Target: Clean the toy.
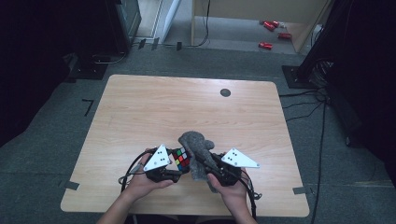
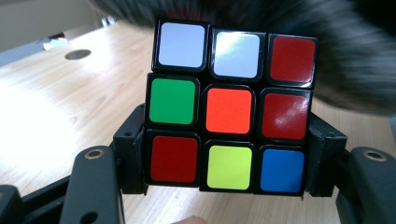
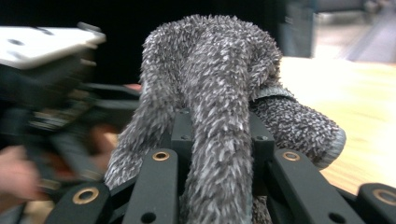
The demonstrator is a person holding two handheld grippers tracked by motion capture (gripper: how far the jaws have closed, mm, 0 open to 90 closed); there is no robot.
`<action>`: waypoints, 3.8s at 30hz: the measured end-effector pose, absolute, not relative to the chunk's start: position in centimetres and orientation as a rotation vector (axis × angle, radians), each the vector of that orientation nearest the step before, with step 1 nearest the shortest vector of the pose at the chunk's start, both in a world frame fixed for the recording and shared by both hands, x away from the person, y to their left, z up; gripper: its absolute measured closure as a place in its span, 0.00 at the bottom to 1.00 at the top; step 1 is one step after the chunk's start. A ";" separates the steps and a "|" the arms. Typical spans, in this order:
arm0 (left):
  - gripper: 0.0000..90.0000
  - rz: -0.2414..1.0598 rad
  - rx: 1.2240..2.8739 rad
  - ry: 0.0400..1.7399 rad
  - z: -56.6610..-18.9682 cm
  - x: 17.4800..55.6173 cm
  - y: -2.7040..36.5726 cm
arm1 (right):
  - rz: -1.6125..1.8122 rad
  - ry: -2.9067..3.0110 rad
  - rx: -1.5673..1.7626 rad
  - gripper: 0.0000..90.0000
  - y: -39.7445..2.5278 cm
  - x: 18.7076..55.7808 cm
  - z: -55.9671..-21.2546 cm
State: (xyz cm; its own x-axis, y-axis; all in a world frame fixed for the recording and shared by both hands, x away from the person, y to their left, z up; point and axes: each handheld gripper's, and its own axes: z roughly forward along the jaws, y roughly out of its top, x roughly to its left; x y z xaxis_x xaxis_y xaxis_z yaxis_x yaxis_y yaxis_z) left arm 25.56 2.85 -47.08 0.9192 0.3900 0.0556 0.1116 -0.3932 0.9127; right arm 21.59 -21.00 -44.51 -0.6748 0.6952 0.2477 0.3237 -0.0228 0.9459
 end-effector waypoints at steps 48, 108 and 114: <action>0.38 0.181 1.753 0.460 -45.8 26.7 5.6 | 1.676 2.066 1.100 0.82 -21.1 22.8 -46.6; 0.38 0.112 1.732 0.514 -45.5 27.4 6.9 | 1.542 2.190 0.811 0.81 -18.8 22.0 -47.8; 0.38 0.125 1.765 0.497 -45.6 27.3 6.5 | 1.613 2.078 0.849 0.81 -20.5 22.2 -46.6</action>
